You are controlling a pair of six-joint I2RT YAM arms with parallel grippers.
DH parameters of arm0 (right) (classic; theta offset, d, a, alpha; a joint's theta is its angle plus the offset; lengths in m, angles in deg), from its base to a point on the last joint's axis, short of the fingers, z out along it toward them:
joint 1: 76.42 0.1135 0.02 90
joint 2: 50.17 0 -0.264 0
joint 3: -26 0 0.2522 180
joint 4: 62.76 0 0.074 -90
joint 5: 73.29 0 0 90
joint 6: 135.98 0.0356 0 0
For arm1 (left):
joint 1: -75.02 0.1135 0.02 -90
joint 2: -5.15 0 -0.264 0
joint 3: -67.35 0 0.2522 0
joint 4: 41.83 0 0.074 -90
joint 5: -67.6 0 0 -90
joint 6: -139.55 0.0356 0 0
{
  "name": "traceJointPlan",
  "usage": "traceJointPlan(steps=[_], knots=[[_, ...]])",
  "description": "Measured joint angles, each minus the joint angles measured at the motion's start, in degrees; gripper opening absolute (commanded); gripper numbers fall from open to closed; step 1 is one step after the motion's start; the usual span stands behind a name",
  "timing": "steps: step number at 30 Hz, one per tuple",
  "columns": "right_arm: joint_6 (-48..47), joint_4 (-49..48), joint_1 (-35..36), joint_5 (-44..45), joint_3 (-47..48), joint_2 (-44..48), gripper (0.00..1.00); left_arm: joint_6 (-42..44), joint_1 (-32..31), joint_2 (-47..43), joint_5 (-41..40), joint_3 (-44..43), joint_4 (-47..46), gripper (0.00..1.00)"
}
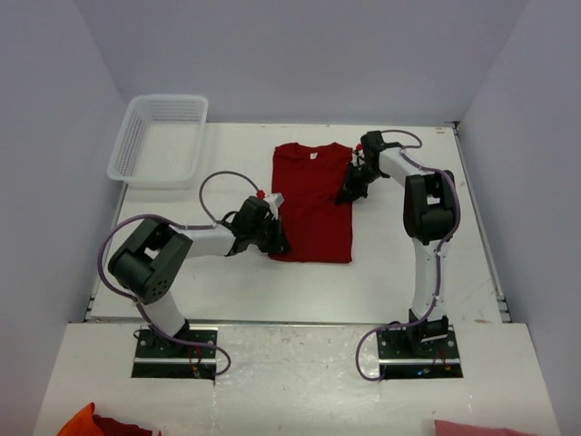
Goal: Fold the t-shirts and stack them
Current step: Fold the folded rectangular tshirt in 1/3 of the way
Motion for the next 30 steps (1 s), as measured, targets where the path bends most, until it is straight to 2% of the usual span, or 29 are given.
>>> traceJointPlan(steps=[4,6,9,11,12,13,16,20,23,24,25,30], knots=[[-0.57,-2.89,0.20,-0.13,-5.49,3.32,0.03,-0.09,-0.11,-1.66,-0.46,1.27,0.74,0.00],[-1.36,-5.14,0.24,0.09,-8.50,5.51,0.11,0.15,-0.17,-2.34,-1.25,1.25,1.90,0.00],[-2.34,-7.17,0.17,1.07,-10.71,8.26,0.14,1.16,-0.46,-3.56,-2.84,0.63,4.90,0.00],[-2.91,-8.48,0.15,1.31,-11.47,10.56,0.21,1.99,-0.72,-4.00,-3.96,-0.98,7.96,0.00],[-3.13,-8.98,0.15,1.40,-11.76,12.02,0.25,2.38,-0.85,-4.13,-4.44,-2.14,9.38,0.02],[-3.23,-9.68,0.17,1.60,-12.33,13.66,0.39,2.62,-0.96,-4.33,-4.74,-3.26,10.47,0.05],[-2.99,-11.21,0.52,2.71,-15.85,20.83,0.59,3.34,-1.70,-5.97,-6.16,-6.47,13.25,0.12],[-2.38,-12.00,1.88,3.17,-24.04,32.79,0.61,3.63,-2.71,-11.32,-8.79,-8.24,16.44,0.20],[-1.07,-13.97,2.82,3.21,-33.11,40.35,0.61,3.63,-2.99,-15.28,-12.68,-8.81,20.70,0.37],[-0.55,-14.27,2.97,3.19,-36.22,42.14,0.62,3.61,-2.99,-16.24,-13.99,-8.92,22.14,0.48],[0.04,-15.56,2.99,3.23,-40.09,44.17,0.63,3.65,-2.99,-17.07,-15.34,-9.01,23.58,0.52],[3.21,-18.34,2.99,2.84,-56.33,52.13,0.66,3.96,-1.05,-18.67,-16.59,-8.83,28.15,0.59]])
